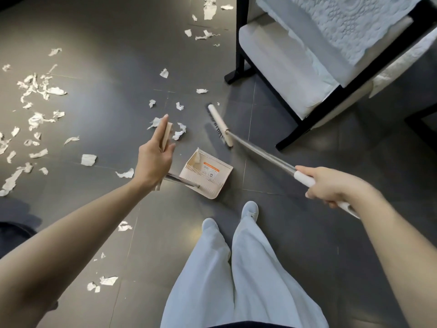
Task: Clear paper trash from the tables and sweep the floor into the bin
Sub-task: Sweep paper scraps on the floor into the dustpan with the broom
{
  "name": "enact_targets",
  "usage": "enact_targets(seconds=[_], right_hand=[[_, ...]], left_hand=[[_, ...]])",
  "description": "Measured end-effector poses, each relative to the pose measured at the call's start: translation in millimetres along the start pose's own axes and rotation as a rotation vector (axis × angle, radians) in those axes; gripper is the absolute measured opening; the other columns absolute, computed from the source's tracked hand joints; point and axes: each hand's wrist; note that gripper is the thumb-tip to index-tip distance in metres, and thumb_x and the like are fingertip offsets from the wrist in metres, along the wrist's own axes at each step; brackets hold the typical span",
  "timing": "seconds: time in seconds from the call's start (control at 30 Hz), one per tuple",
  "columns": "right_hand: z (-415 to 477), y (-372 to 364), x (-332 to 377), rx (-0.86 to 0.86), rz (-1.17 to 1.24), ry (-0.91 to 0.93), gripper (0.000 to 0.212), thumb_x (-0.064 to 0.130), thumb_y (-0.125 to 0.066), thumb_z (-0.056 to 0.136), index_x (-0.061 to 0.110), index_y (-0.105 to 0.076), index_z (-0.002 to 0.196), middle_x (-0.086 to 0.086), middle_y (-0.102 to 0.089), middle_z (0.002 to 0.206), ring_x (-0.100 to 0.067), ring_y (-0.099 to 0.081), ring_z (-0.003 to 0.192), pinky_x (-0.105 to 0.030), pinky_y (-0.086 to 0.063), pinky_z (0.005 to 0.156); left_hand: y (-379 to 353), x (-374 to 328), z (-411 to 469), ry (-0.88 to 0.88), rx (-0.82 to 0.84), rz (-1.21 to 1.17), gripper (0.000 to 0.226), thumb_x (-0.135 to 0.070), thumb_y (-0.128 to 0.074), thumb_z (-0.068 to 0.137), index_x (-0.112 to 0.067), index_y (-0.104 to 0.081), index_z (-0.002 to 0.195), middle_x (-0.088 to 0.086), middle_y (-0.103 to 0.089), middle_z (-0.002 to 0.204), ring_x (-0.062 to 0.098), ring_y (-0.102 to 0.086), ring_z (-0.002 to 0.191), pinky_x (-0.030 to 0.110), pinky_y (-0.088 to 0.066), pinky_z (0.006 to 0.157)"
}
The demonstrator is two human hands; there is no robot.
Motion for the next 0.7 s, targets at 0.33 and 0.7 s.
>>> enact_targets(seconds=[0.33,0.7], right_hand=[[53,-24,36,-0.11,-0.106,-0.099,0.043,-0.002,-0.038,0.079,0.015,-0.042,0.119,-0.012,-0.053,0.087,-0.024,-0.049,0.065,-0.023,-0.035,0.043],[29,-101,76,0.173,0.281,0.02,0.075,0.003,-0.037,0.087,0.034,-0.017,0.152,-0.007,-0.059,0.083,-0.012,-0.047,0.043,-0.022,-0.041,0.04]], left_hand=[[45,36,-35,0.106,-0.09,0.007,0.069,-0.004,-0.06,0.09,-0.036,-0.034,0.146,-0.043,-0.043,0.11,-0.035,-0.039,0.099,-0.009,-0.025,0.087],[37,39,-28,0.132,-0.136,0.005,0.068,-0.006,-0.06,0.09,-0.036,-0.034,0.146,-0.018,-0.055,0.119,-0.005,-0.048,0.112,-0.009,-0.027,0.084]])
Point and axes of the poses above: each hand's wrist, its own z-axis towards the middle knuckle, its own y-axis out of the back of the hand, x = y × z
